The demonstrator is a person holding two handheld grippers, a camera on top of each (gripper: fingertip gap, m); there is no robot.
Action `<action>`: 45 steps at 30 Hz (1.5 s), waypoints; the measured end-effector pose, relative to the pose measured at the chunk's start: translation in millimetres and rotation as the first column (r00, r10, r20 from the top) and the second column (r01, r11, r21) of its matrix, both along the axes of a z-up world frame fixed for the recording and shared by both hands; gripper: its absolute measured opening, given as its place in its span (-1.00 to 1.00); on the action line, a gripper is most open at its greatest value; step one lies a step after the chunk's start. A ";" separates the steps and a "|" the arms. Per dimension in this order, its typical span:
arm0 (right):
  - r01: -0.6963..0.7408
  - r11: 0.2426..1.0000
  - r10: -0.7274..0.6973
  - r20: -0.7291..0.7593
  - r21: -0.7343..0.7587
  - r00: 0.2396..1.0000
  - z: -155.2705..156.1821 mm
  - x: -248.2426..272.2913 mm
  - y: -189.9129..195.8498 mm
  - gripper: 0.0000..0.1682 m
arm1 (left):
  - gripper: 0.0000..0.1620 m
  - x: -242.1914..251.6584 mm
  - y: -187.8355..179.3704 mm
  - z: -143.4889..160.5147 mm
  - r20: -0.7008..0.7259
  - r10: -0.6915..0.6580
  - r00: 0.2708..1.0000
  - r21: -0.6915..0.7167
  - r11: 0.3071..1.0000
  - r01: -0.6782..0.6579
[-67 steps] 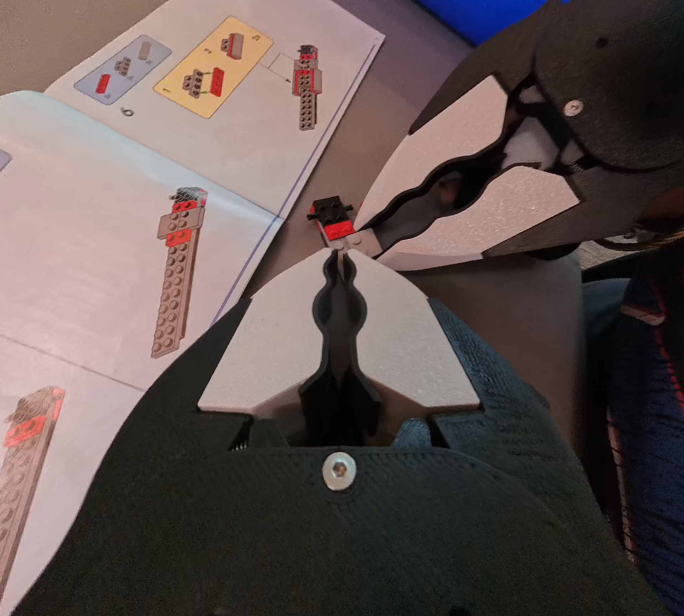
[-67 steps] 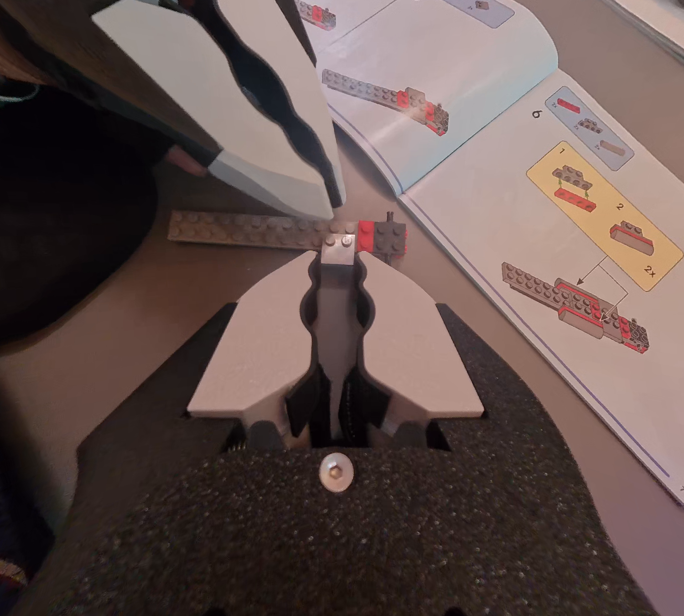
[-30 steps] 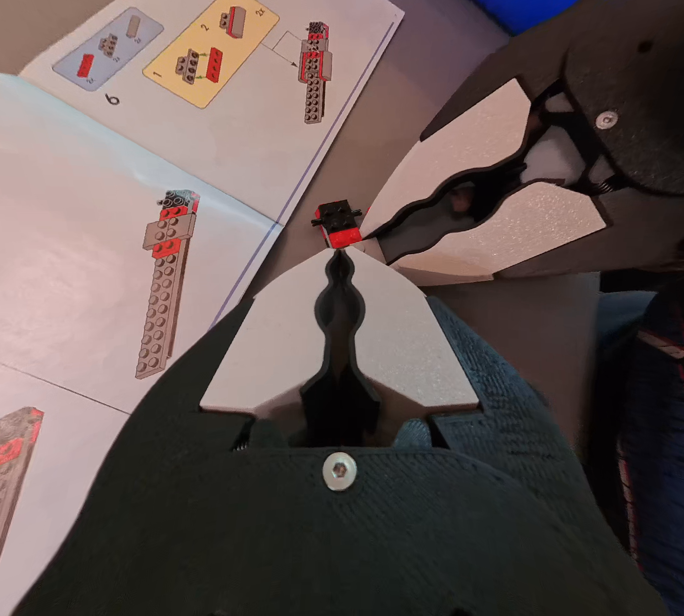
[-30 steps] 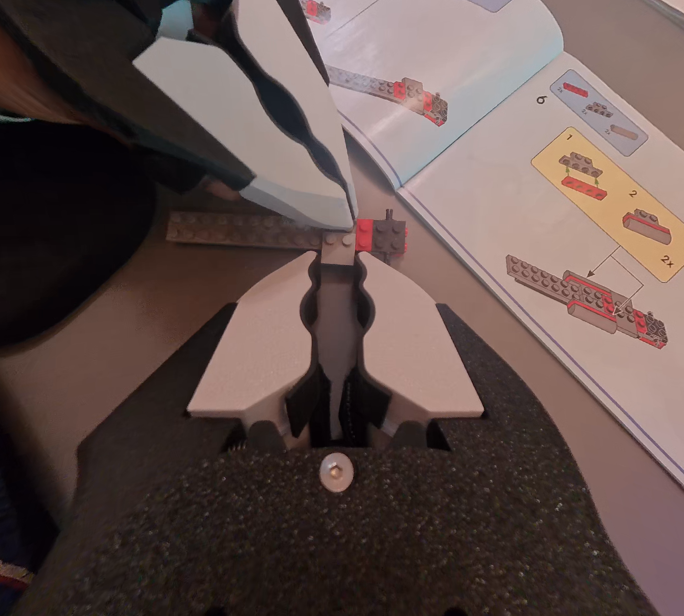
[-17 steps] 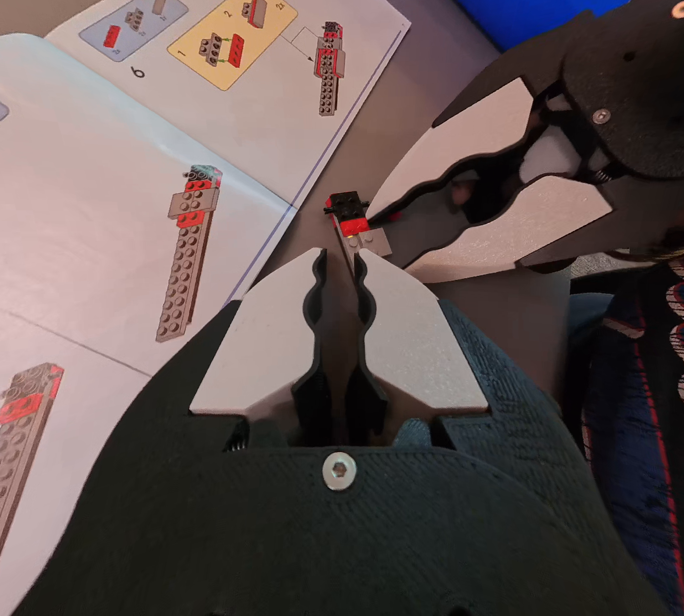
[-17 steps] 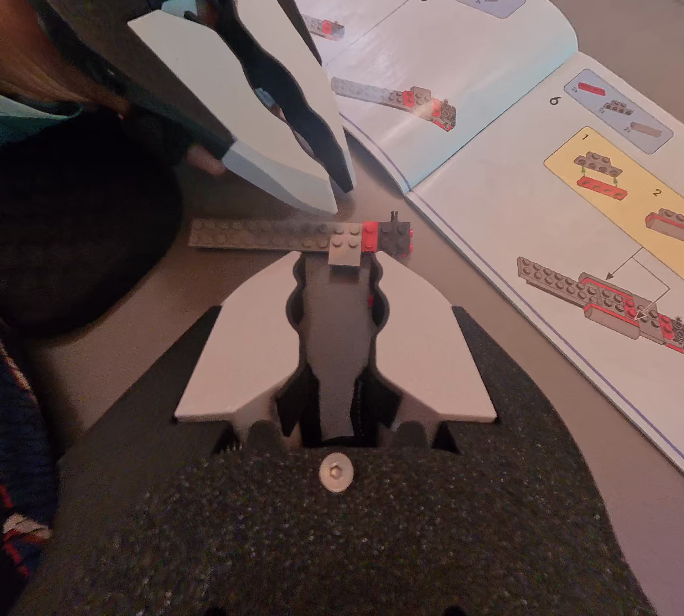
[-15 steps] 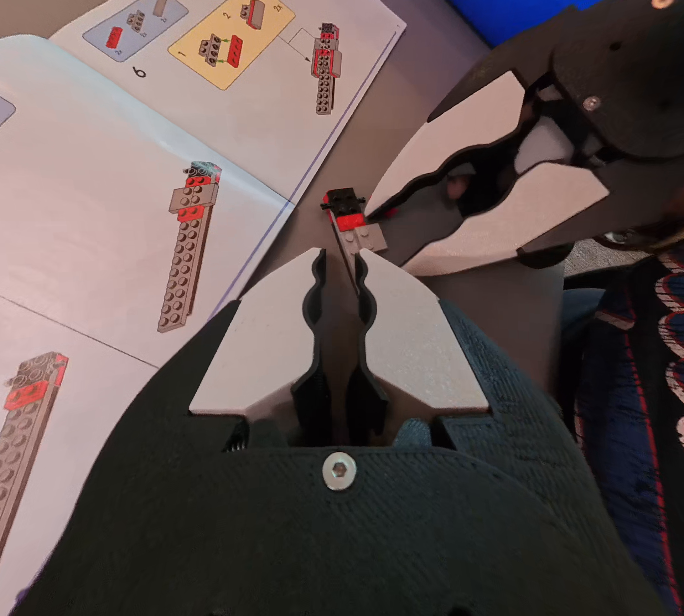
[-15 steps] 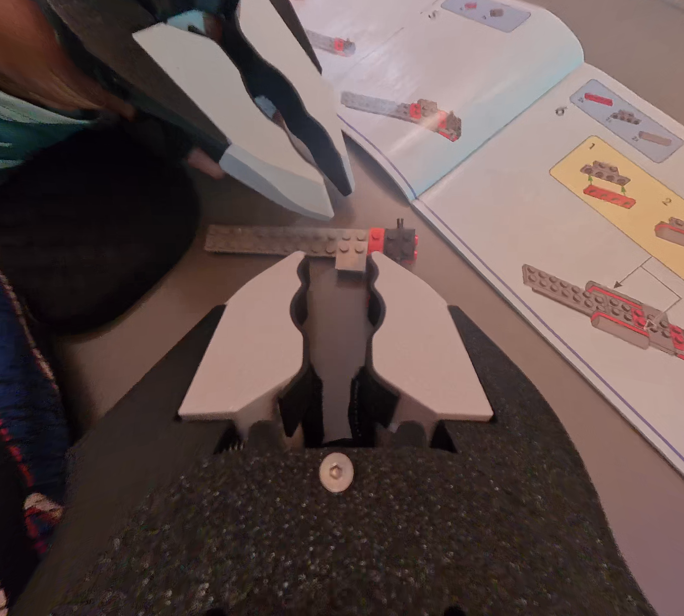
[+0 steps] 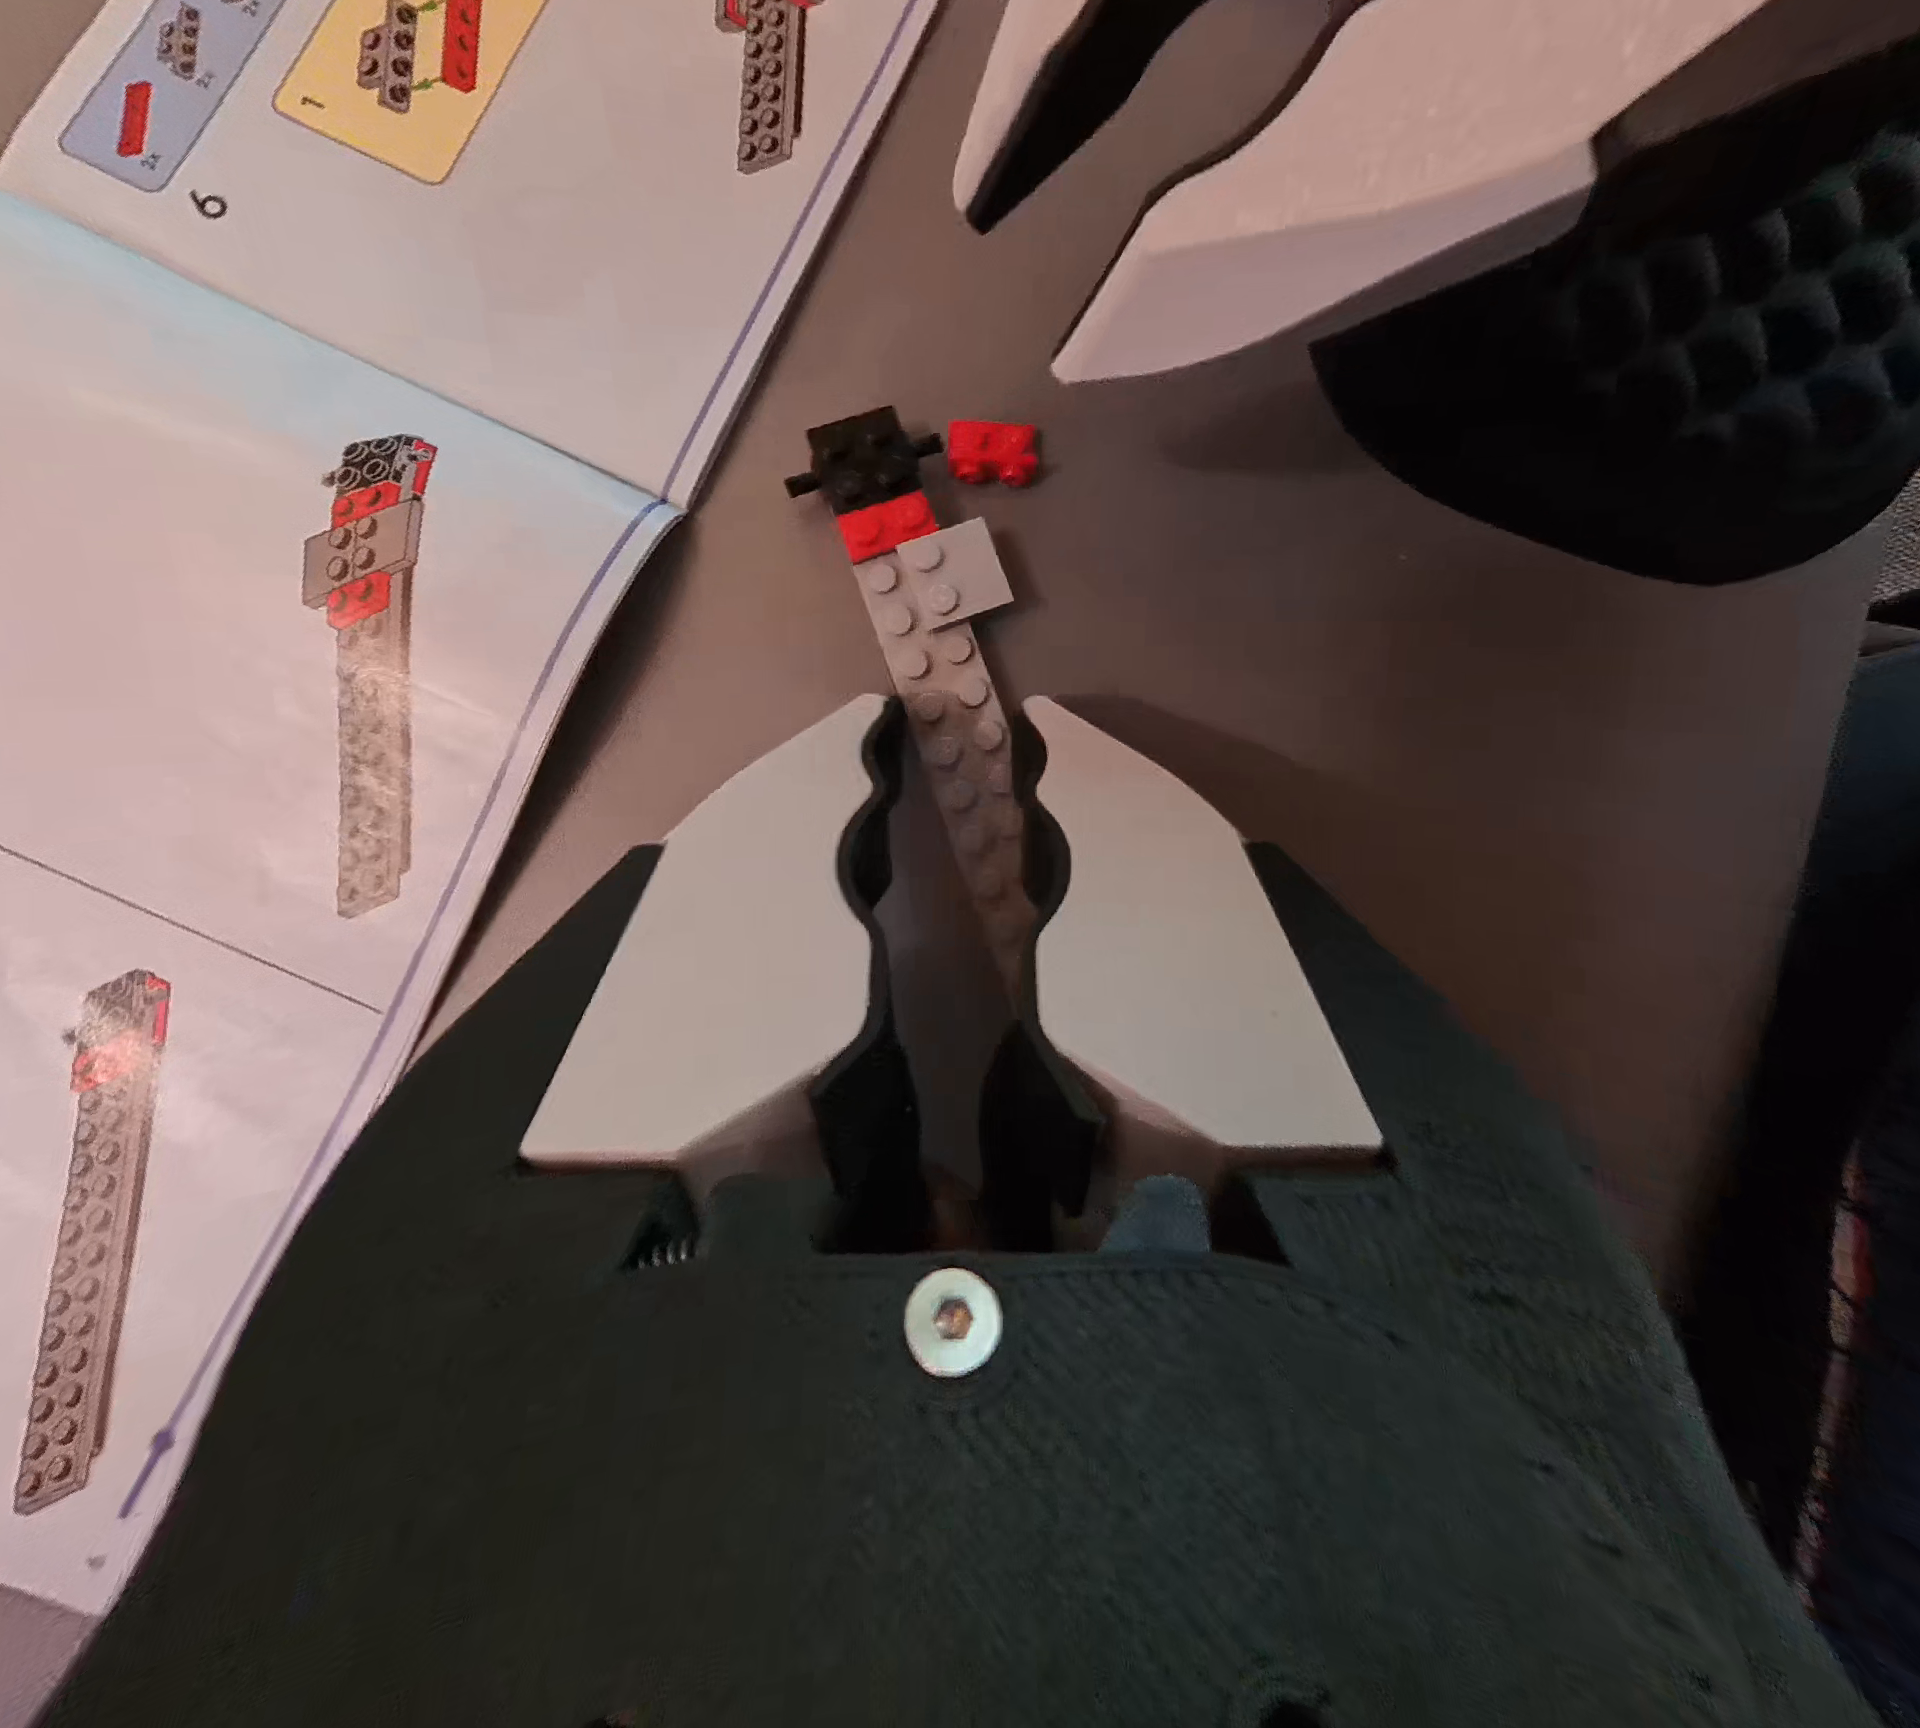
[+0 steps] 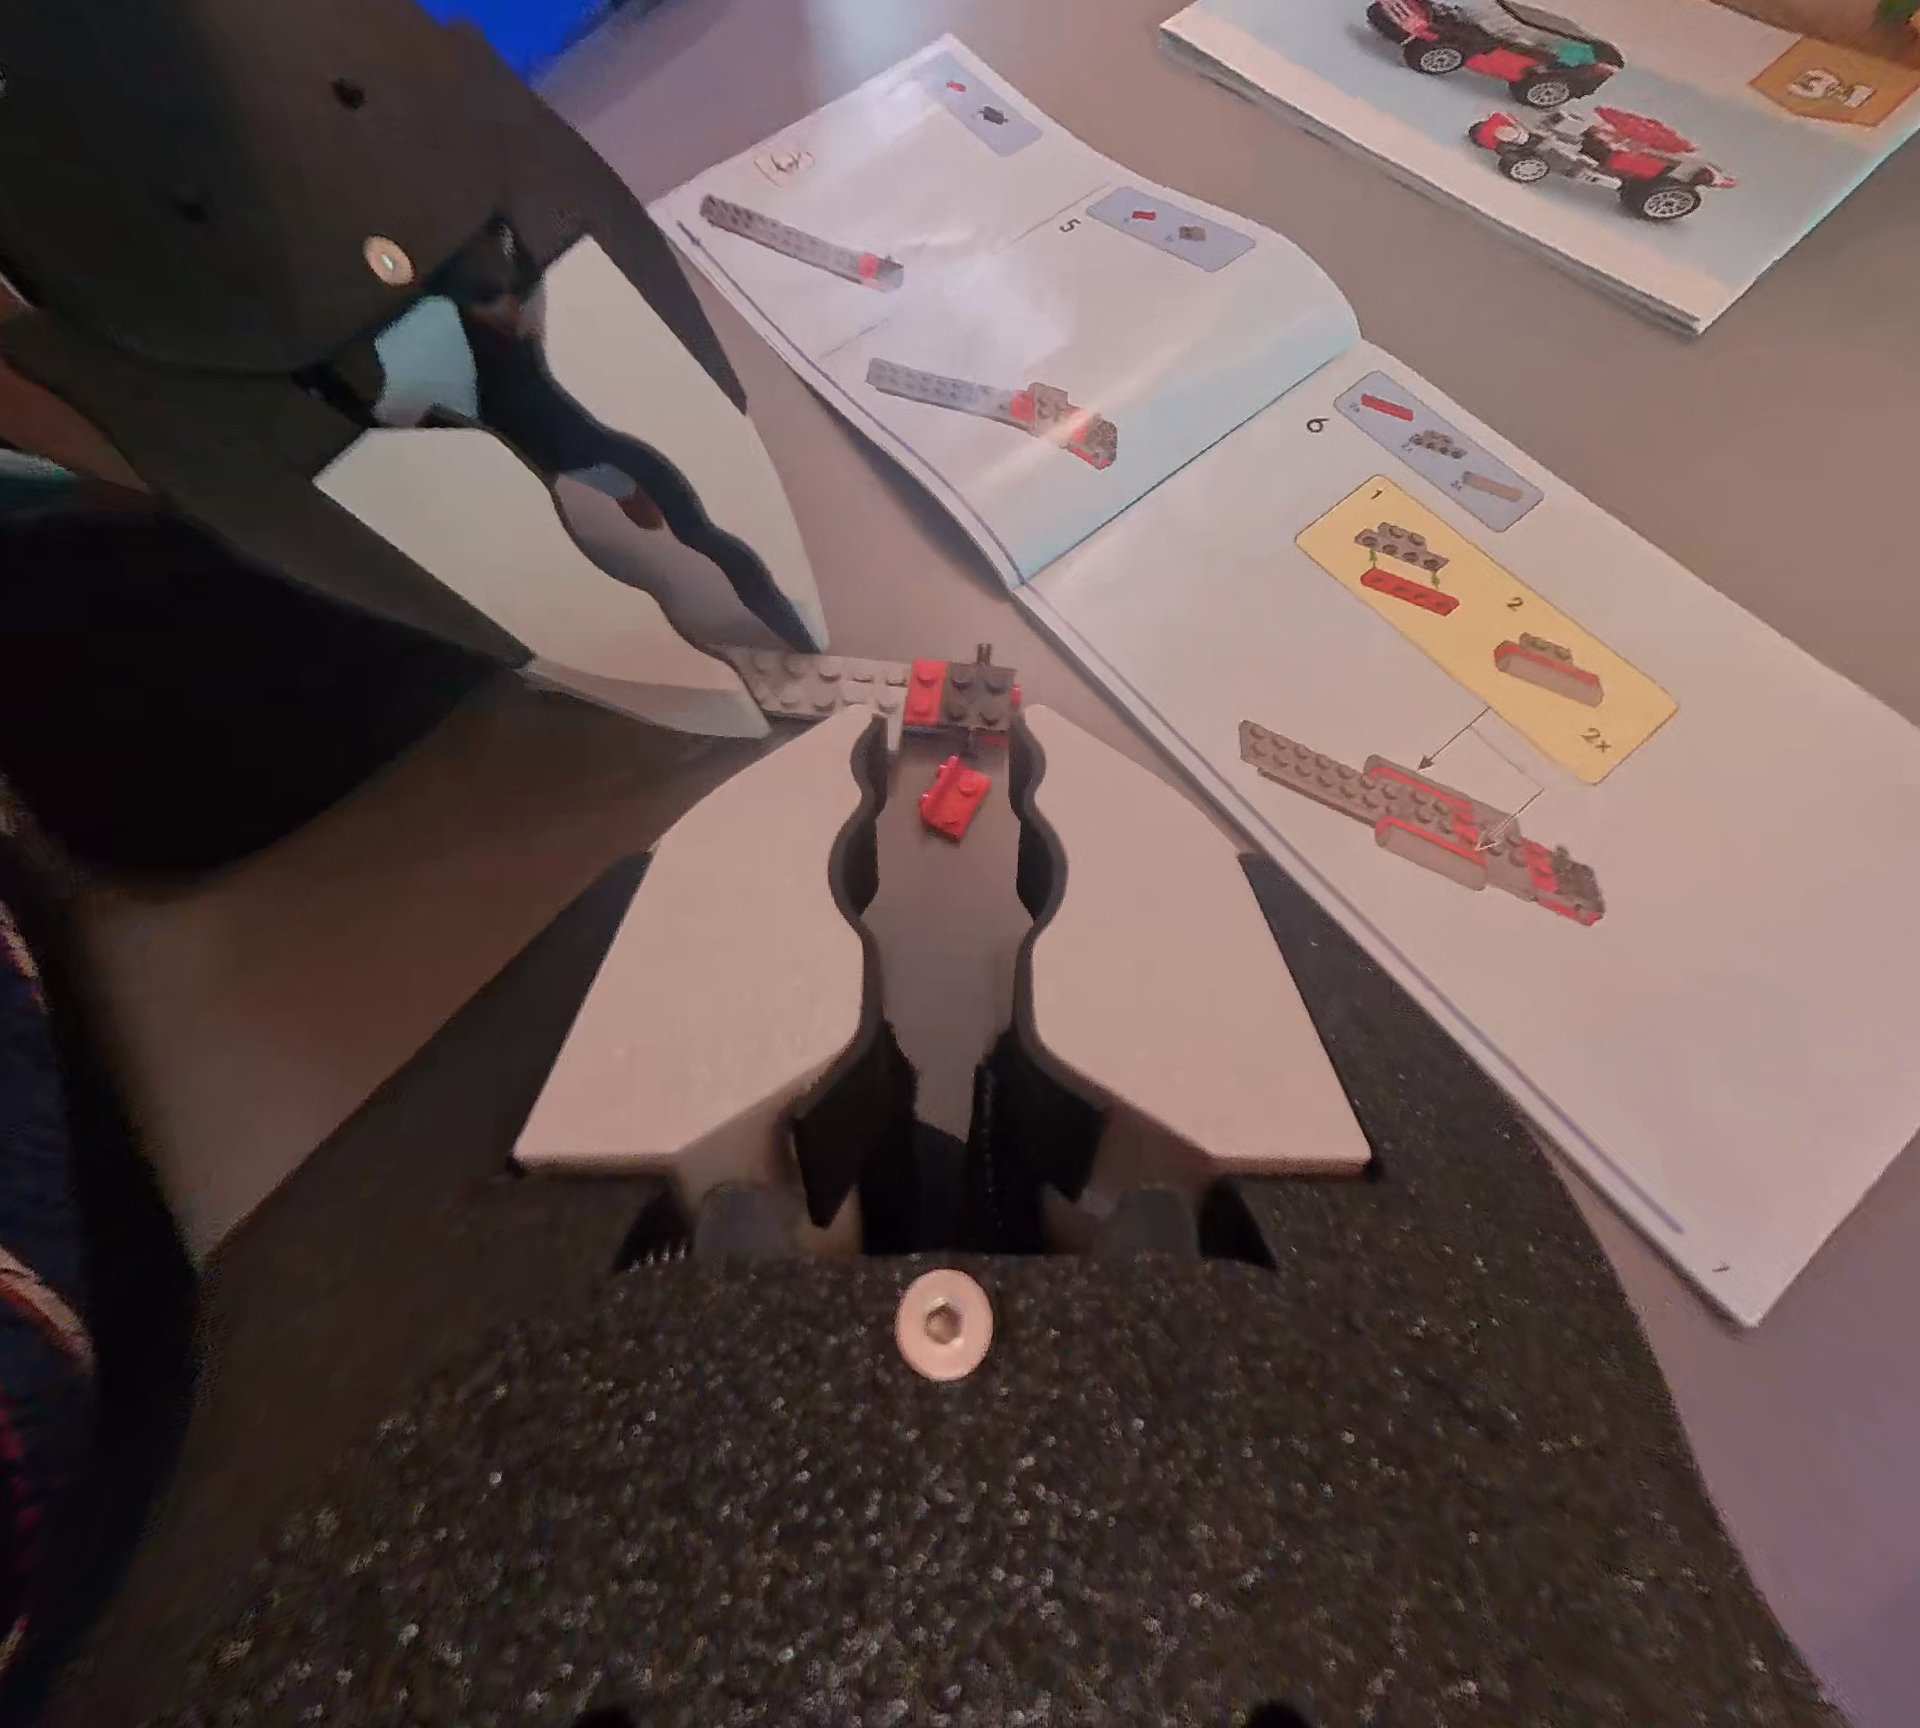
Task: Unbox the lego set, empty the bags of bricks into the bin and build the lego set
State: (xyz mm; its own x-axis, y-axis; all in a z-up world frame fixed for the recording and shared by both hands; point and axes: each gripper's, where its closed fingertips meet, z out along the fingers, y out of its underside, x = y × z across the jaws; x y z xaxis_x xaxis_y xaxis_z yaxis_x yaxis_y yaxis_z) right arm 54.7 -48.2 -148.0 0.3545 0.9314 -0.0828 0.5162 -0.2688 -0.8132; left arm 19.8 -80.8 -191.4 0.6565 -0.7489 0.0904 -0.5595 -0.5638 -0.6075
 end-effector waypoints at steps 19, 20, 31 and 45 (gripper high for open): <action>-0.068 0.955 -0.226 -0.854 -0.290 0.469 123.7 -28.4 13.5 -0.57 | -0.79 5.2 39.9 148.5 0.250 0.169 0.953 0.749 0.591 -0.301; -0.074 0.959 -0.212 -0.864 -0.275 0.457 127.0 -26.9 14.2 -0.63 | -0.79 8.1 38.0 149.5 0.256 0.160 0.953 0.749 0.591 -0.300; -0.161 0.980 -0.024 -0.866 -0.119 0.499 132.1 -26.3 -7.1 -0.87 | -0.71 14.2 20.3 151.9 0.295 0.074 0.953 0.724 0.633 -0.273; -0.138 0.963 -0.143 -0.872 -0.232 0.469 119.6 -22.1 -9.1 -0.87 | -0.76 15.8 17.9 131.6 0.185 0.023 0.982 0.728 0.668 -0.153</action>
